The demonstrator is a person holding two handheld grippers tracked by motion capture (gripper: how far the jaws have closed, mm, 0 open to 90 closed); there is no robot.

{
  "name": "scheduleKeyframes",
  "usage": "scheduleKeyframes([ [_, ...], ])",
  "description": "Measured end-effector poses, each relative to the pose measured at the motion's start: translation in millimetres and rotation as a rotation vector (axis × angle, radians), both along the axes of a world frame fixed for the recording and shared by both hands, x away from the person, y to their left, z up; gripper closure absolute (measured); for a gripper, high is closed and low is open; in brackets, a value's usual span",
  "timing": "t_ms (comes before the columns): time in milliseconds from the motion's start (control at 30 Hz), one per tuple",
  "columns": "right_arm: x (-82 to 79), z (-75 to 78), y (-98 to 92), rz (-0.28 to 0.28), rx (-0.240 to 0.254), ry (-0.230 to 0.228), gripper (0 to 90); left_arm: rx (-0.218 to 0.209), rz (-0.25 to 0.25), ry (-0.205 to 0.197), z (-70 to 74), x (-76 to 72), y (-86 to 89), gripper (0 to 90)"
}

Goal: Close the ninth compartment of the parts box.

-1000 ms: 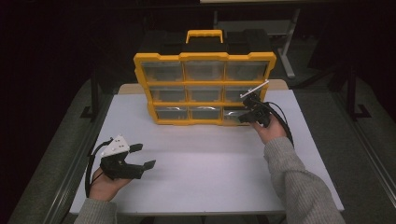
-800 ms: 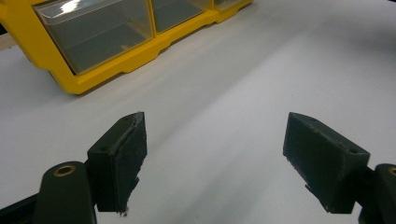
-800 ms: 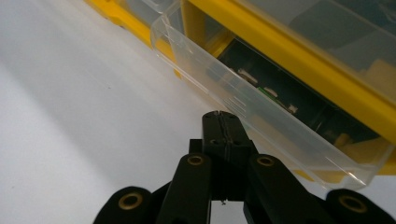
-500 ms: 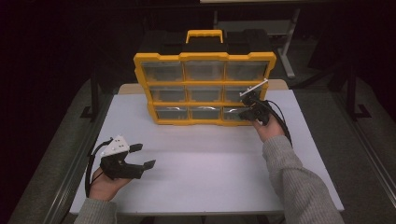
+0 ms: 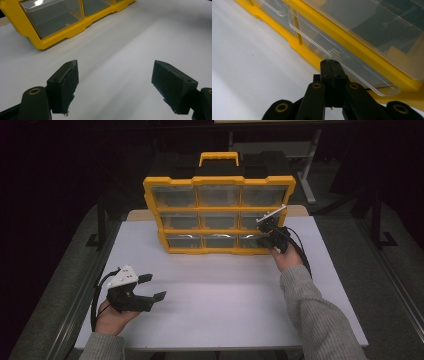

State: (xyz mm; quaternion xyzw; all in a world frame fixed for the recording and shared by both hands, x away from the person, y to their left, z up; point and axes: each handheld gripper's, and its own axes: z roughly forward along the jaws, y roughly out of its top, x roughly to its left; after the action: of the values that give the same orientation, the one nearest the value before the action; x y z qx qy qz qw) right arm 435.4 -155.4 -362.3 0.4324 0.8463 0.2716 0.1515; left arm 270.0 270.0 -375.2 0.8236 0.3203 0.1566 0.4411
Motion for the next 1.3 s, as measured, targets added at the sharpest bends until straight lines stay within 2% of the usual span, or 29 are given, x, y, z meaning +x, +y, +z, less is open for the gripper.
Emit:
scheduleKeyframes([
  [233,-2.4,-1.4,0.0,0.020,-0.002,0.001,84.7,-0.002,0.000,0.003,-1.0,0.1,-0.2,21.3],
  [467,-10.3,-1.6,-1.8,0.049,0.047,0.017,76.2,0.003,-0.002,0.005,-1.2,-0.1,-1.3,21.1],
  [767,-21.5,-3.4,-4.6,0.093,0.138,0.044,58.3,0.012,-0.007,0.015,-5.3,1.0,-5.9,20.9],
  [833,-22.0,-3.6,-4.5,0.094,0.135,0.040,56.2,0.012,-0.004,0.020,-7.0,0.8,-6.7,20.9],
  [1033,-28.1,-3.5,-6.1,0.101,0.167,0.044,47.3,0.016,-0.002,0.022,-7.1,1.4,-5.2,20.8],
  [1300,-34.9,-7.3,-8.7,0.108,0.181,0.047,42.4,0.015,-0.001,0.022,-8.4,2.0,-5.6,20.7],
])
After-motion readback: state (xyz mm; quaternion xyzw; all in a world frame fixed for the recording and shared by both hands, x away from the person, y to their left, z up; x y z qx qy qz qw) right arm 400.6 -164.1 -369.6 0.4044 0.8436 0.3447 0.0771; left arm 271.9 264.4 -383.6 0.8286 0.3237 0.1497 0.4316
